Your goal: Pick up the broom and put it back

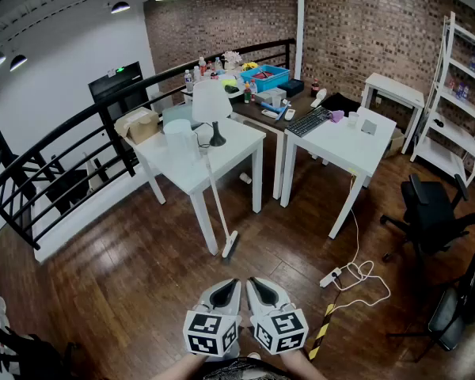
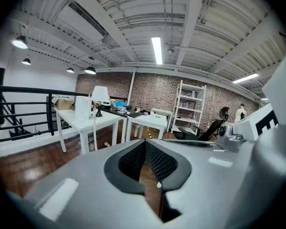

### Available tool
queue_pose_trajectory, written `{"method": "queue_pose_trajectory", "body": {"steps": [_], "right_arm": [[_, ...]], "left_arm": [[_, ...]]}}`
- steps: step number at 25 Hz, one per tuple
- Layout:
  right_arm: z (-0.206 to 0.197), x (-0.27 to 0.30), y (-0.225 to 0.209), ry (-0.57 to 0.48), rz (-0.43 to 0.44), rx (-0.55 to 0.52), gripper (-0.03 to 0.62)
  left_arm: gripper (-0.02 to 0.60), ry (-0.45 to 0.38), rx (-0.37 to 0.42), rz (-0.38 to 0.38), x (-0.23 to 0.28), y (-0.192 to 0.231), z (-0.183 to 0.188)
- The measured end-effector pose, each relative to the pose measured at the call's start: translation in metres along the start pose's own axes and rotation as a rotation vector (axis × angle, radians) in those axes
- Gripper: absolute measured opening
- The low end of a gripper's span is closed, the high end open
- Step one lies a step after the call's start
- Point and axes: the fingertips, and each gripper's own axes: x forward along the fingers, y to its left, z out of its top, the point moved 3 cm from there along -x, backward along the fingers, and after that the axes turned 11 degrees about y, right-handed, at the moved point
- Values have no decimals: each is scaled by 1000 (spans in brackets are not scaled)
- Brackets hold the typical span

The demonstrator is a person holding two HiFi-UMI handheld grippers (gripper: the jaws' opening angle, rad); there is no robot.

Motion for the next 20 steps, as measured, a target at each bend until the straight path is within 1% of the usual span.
{"method": "queue_pose_trajectory", "body": {"steps": [4, 10, 13, 20], "right_arm": [[4, 10, -14, 6, -2, -13, 0], [17, 40, -35, 21, -22, -28, 0], [27, 64, -47, 28, -29, -33, 0], [67, 128, -65, 43, -40, -60, 0]], "left_arm": [[5, -13, 2, 2, 17, 4, 9], [5, -21, -8, -20, 49, 20, 25], [5, -29, -13, -24, 68, 37, 39], [5, -31, -16, -27, 111, 87, 83]]}}
